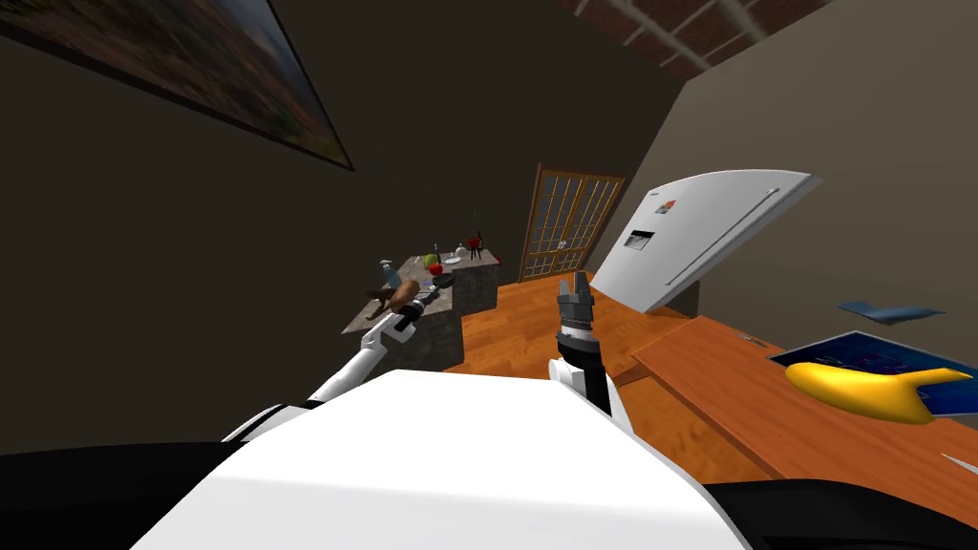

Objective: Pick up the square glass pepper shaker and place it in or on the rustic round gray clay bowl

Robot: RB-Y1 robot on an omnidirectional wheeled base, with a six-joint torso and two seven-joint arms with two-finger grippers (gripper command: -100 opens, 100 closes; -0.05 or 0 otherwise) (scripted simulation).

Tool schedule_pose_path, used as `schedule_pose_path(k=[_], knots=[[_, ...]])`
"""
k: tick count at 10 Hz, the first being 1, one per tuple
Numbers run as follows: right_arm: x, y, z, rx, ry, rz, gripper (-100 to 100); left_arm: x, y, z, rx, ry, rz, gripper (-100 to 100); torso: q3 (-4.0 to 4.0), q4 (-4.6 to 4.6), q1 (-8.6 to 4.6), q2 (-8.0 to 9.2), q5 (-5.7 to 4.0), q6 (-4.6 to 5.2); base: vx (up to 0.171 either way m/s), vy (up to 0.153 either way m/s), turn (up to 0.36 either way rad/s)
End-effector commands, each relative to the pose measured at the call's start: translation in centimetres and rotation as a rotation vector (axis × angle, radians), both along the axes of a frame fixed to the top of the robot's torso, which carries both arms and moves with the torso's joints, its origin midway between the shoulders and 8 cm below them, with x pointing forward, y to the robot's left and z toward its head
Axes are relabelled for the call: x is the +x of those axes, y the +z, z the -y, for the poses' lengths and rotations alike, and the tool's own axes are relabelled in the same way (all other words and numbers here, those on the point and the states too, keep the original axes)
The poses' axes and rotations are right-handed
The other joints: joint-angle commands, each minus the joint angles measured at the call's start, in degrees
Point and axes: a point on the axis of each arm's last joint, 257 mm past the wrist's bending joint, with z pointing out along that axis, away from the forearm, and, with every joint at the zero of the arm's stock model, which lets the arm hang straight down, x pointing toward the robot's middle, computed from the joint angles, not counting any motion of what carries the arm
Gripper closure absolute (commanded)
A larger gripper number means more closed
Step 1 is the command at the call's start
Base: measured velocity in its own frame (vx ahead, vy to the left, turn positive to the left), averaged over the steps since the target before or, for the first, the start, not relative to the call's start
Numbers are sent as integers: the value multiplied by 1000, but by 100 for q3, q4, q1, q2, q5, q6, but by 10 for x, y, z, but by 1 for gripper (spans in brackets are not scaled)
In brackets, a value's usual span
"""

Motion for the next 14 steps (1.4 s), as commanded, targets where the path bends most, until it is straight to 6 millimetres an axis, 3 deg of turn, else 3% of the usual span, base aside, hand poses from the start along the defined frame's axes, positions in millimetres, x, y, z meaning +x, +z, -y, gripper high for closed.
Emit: schedule_pose_path(k=[1,6,7,8,12,13,14], knots=[[0,0,0,0,0,0,0,11,11,-11,-26,31,8,100,0,0,0,0,0,0,230,92,-84],[0,0,0,0,0,0,0,36,47,-36,-90,98,47,100,4,0,-11,9,1,3,218,75,-78],[0,0,0,0,0,0,0,32,42,-32,-79,88,41,100,6,3,3,10,2,2,100,64,-26],[0,0,0,0,0,0,0,33,45,-33,-82,90,45,-100,20,1,-14,44,5,-2,19,11,1],[0,0,0,0,0,0,0,33,45,-33,-81,90,45,-100,52,14,-41,96,-2,-2,0,0,0],[0,0,0,0,0,0,0,33,45,-33,-81,90,45,0,52,14,-41,97,-2,-2,0,0,0],[0,0,0,0,0,0,0,38,61,-41,-76,103,52,-100,52,14,-41,97,-2,-2,-42,-6,-101]])
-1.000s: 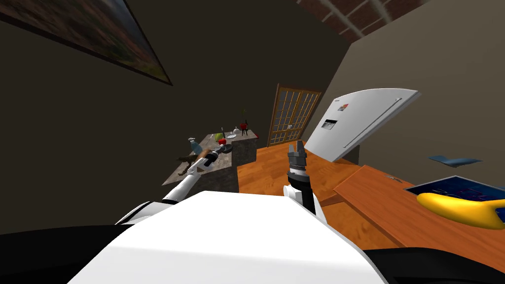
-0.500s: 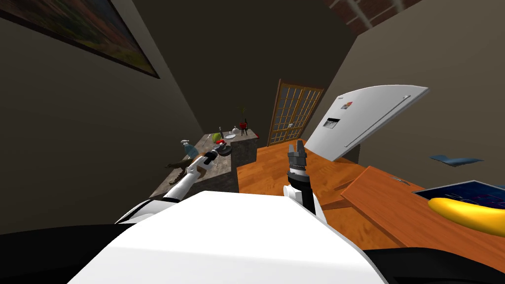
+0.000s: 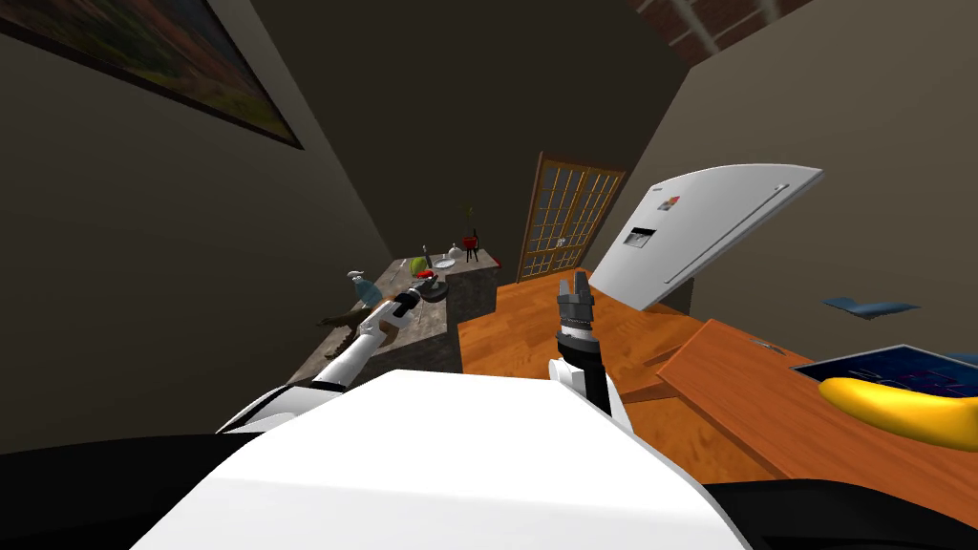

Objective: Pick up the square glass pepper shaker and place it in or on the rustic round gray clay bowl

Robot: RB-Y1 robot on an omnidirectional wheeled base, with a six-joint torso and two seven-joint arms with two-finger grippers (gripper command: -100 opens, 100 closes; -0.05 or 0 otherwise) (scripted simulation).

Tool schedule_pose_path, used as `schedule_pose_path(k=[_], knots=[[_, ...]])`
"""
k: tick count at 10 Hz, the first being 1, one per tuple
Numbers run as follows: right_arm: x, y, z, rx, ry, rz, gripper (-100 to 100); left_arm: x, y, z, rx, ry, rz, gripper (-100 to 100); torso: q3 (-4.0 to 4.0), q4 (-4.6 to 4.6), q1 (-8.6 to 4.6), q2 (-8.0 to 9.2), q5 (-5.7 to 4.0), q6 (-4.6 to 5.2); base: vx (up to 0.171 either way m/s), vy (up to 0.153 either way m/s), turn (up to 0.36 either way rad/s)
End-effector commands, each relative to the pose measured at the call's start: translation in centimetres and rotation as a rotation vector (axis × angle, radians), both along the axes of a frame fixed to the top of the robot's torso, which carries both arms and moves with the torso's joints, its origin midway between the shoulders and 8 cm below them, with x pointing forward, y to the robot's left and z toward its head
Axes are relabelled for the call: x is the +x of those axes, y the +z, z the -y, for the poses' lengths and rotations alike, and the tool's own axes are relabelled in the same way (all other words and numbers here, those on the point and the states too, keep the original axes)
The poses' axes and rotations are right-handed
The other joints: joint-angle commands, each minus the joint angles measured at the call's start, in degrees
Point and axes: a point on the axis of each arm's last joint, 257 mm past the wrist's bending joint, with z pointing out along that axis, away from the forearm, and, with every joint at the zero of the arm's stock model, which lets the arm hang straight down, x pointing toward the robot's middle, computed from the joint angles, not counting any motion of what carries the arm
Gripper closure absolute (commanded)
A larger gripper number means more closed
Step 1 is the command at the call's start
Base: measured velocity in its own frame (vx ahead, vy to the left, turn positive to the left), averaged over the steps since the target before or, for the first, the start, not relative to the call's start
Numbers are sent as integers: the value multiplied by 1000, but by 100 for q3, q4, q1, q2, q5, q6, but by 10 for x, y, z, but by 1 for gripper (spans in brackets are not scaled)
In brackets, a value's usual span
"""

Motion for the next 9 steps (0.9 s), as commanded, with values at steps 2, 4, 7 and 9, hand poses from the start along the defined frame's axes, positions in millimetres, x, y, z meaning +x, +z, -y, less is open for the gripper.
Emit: schedule_pose_path(k=[2,4,7,9], knots=[[0,0,0,0,0,0,0,8,23,-11,4,22,7,-100,6,2,1,10,0,-1,-67,0,-88],[0,0,0,0,0,0,0,13,39,-18,9,35,13,-100,7,3,0,10,0,-2,-54,-5,-64],[0,0,0,0,0,0,0,18,63,-27,14,55,22,-100,6,2,3,9,1,-2,-53,1,-75],[0,0,0,0,0,0,0,20,66,-29,16,58,24,-100,6,2,1,10,1,-2,-41,-5,-37]])
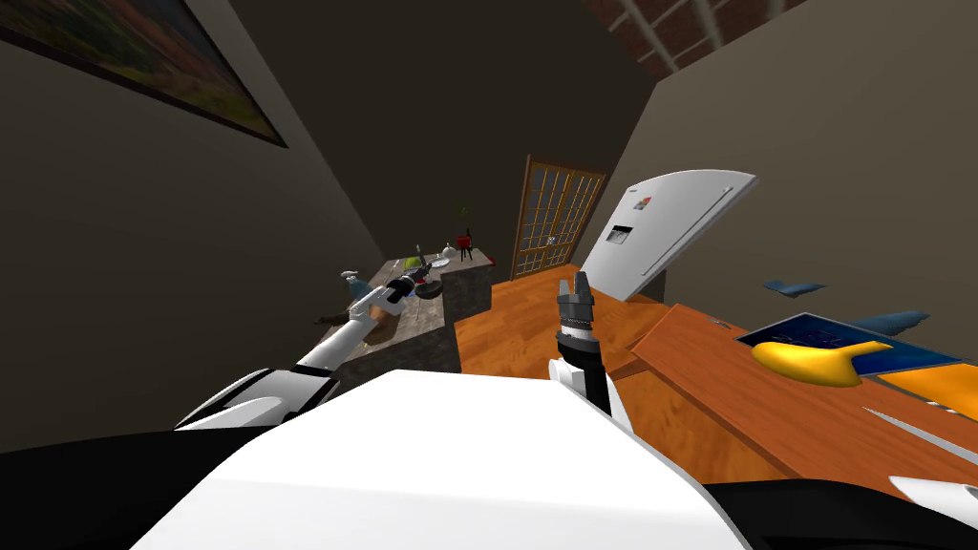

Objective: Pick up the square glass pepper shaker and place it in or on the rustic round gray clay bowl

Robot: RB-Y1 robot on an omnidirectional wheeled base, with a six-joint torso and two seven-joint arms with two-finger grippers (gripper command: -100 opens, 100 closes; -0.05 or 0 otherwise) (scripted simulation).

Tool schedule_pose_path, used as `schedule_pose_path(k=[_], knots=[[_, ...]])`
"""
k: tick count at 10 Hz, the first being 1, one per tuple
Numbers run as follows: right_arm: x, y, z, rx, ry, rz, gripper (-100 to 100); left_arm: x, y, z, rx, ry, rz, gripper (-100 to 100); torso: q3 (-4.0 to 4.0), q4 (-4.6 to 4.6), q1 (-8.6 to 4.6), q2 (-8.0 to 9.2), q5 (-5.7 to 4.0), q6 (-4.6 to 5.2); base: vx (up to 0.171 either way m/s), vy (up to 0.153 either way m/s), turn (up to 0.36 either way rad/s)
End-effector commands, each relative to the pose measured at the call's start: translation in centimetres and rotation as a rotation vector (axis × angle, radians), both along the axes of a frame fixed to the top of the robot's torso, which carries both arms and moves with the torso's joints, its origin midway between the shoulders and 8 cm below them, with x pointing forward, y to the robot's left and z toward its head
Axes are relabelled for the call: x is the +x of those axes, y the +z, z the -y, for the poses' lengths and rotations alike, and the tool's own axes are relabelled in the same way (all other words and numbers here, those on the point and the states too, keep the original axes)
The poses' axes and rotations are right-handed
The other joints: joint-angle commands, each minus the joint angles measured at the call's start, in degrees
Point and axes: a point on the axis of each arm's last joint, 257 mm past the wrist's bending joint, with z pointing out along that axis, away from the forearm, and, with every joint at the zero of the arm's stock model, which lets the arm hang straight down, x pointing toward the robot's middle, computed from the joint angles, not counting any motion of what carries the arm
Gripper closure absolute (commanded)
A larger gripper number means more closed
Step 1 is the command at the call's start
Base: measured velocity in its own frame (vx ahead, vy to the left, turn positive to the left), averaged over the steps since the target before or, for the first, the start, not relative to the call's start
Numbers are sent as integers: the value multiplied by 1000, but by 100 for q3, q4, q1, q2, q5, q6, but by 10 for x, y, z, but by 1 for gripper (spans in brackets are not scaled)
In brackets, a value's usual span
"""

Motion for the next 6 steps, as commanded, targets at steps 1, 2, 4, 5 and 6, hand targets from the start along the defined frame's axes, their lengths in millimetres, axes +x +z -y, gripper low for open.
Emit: schedule_pose_path(k=[1,2,4,5,6], knots=[[0,0,0,0,0,0,0,0,0,0,0,0,0,0,0,0,0,0,0,0,0,0,0],[0,0,0,0,0,0,0,0,0,0,0,0,0,0,-5,-2,1,-8,0,0,0,0,0],[0,0,0,0,0,0,0,0,0,0,0,0,0,0,-8,-3,2,-13,0,0,0,0,0],[0,0,0,0,0,0,0,0,0,0,0,0,0,0,-8,-3,2,-13,1,0,0,0,0],[0,0,0,0,0,0,0,0,0,0,0,0,0,0,-8,-4,2,-14,1,0,0,0,0]])
